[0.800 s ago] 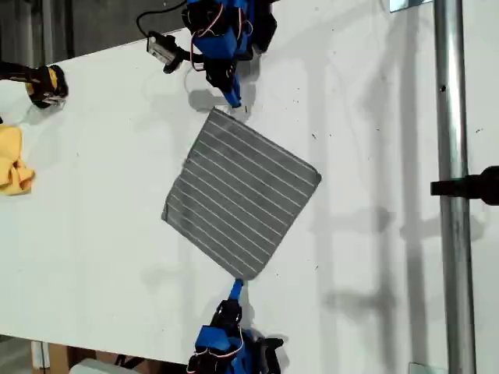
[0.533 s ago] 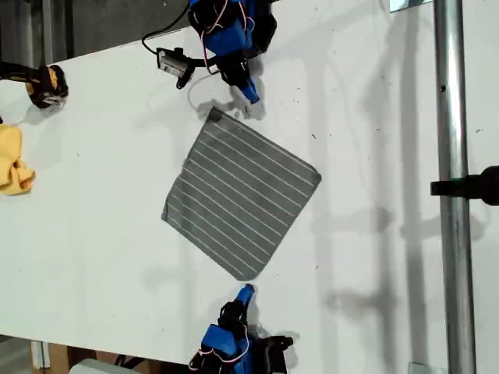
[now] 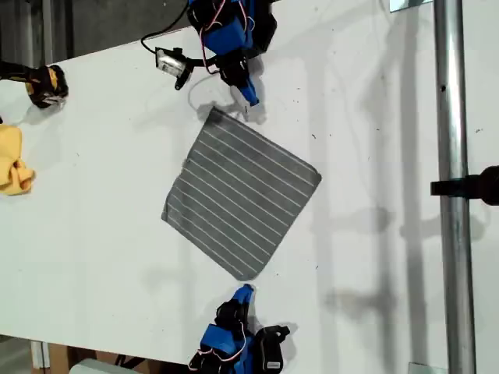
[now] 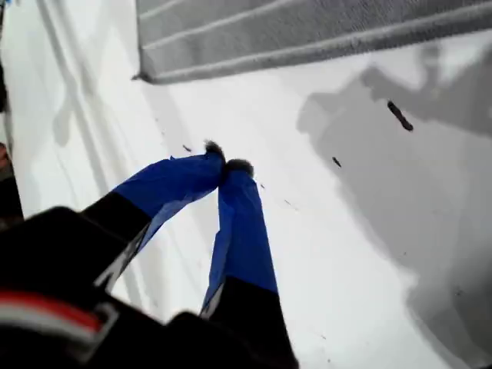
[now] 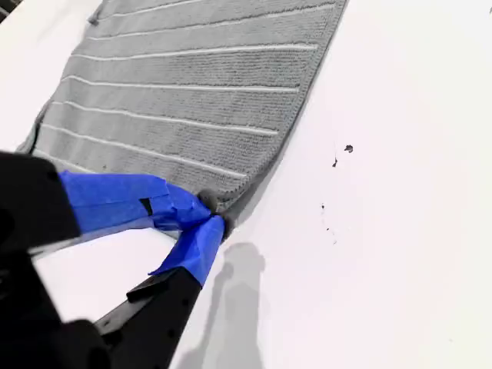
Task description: Grasp corners of a towel and fold twice.
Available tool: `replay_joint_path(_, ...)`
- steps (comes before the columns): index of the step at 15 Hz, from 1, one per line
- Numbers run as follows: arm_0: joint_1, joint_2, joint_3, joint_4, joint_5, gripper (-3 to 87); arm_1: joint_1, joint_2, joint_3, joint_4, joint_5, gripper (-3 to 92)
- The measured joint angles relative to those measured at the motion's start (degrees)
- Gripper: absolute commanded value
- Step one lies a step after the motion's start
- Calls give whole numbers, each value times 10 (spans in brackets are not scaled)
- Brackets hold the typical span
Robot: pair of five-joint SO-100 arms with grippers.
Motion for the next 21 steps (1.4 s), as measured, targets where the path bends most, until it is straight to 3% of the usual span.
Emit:
replay_joint_path(3,3,0,0,0,-4,-12,3,-91,-123,-17,-16,-2)
replay_joint_path(6,3,0,0,0,-4,-12,-13,-278,-227,-106,-50,-2)
replay_joint_path(9,3,0,0,0,-4,-12,-43,-430,-323,-143,-69,-2)
replay_joint_path(17,2,0,0,0,-4,-12,-121,-927,-758,-105,-144,-2)
replay_joint_path(21,2,0,0,0,-8,-12,-147,-1037,-827,-105,-144,-2)
